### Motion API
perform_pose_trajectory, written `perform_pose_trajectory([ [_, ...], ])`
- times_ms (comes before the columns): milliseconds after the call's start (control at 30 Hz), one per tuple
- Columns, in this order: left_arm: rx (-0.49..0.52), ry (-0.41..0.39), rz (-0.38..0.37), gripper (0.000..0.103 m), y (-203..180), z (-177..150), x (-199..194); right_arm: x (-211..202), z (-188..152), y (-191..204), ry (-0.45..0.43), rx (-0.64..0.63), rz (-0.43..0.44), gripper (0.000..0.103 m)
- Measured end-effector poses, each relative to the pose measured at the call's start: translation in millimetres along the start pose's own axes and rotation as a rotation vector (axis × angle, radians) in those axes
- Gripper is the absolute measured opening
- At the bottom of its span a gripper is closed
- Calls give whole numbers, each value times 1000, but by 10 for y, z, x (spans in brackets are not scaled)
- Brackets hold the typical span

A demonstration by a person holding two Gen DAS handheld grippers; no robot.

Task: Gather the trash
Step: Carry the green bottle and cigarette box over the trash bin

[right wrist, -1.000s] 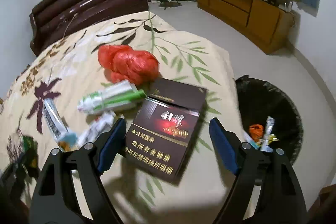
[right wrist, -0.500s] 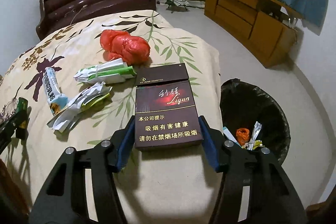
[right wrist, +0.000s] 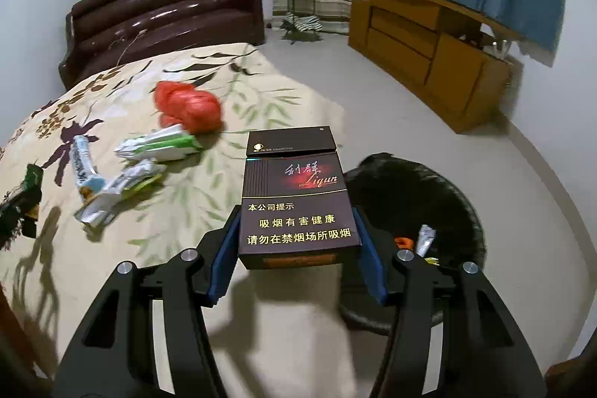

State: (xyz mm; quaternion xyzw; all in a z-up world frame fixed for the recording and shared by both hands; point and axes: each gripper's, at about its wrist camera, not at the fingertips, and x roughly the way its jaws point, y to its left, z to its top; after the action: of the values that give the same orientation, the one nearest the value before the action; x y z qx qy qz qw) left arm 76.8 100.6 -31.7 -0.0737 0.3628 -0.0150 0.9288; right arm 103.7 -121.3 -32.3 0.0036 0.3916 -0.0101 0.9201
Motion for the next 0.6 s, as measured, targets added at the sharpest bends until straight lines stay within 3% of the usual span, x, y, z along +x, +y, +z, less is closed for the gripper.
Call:
perform_pose_trajectory([
  [600,213,7,-193,25,-1700,2,245,128,-187,-1161,-22,143,-87,55],
])
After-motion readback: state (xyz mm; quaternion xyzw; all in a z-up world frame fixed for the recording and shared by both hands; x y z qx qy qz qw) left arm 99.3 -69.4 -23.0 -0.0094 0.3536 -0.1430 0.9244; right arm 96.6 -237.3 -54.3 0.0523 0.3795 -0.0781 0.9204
